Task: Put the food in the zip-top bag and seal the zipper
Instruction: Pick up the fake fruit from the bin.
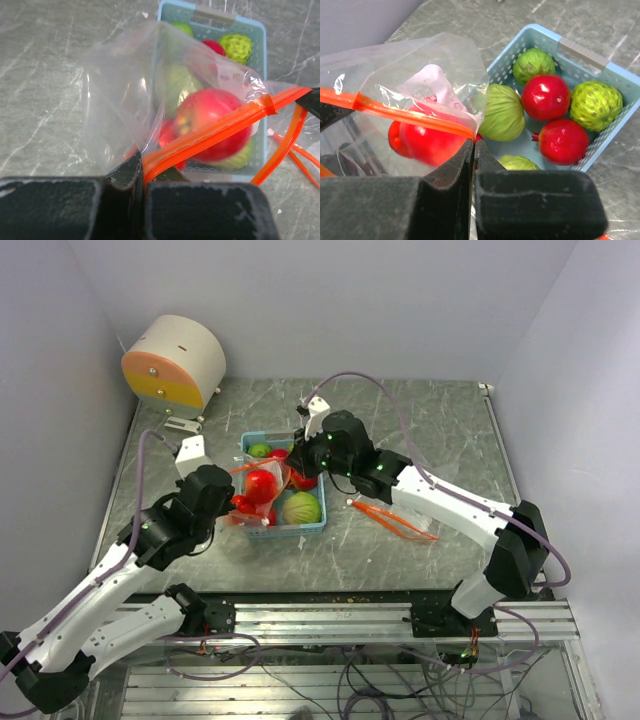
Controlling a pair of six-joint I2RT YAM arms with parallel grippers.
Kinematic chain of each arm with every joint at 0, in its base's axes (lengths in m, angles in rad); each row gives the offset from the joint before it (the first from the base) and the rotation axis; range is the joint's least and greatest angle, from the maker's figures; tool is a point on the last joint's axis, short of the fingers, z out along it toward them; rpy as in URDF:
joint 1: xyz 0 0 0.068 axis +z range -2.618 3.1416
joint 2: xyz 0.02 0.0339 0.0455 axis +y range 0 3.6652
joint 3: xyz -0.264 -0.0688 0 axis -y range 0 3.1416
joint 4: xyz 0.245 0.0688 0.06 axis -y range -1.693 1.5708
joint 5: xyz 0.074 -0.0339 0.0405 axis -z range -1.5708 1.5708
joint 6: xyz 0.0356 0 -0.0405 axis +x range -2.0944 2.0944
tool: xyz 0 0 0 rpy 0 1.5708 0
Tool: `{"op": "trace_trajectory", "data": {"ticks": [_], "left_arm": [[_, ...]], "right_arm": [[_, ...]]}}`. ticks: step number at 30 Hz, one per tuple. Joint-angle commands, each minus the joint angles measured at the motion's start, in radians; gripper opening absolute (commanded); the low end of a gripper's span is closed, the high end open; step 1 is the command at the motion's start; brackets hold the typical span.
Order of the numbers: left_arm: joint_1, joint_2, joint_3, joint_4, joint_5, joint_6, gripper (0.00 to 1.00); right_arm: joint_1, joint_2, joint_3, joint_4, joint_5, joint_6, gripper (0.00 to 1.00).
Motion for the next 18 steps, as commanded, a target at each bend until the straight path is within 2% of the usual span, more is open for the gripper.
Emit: {"op": "trace_trajectory", "data": {"ticks": [1,6,8,13,15,18], "left_arm": [[0.001,-0.038,0.114,-0.136,-0.119,0.042,0.07],[0.001,-0.008,0.216,-0.226,-0.221,0.073,0.07],[0.001,0.003,0.240,-0.244,-0.239,0.076,0.07],[0.001,0.044,0.165,-0.156,-0.127,0.109,0.07],[0.001,0.078,0.163,-0.179,-0.120,0.093,0.07],[0.001,0.076,0.192,-0.227,-0.177,0.080,0.07]], "right_arm": [[-0.028,-0.015,0.069,-0.115,0.002,-0.090,0.00],[-0.034,-0.003,0.169,-0.127,-0.219,-0.115,0.00],[-0.035,-0.007,0.191,-0.088,-0.355,-0.090,0.00],[-0.041,0.012,0.193,0.151,-0.651,0.072,0.00],[-0.040,0.045,0.232,0.158,-0.687,0.095,0.00],[-0.047,0.041,0.225,0.192,-0.642,0.105,0.00]]}}
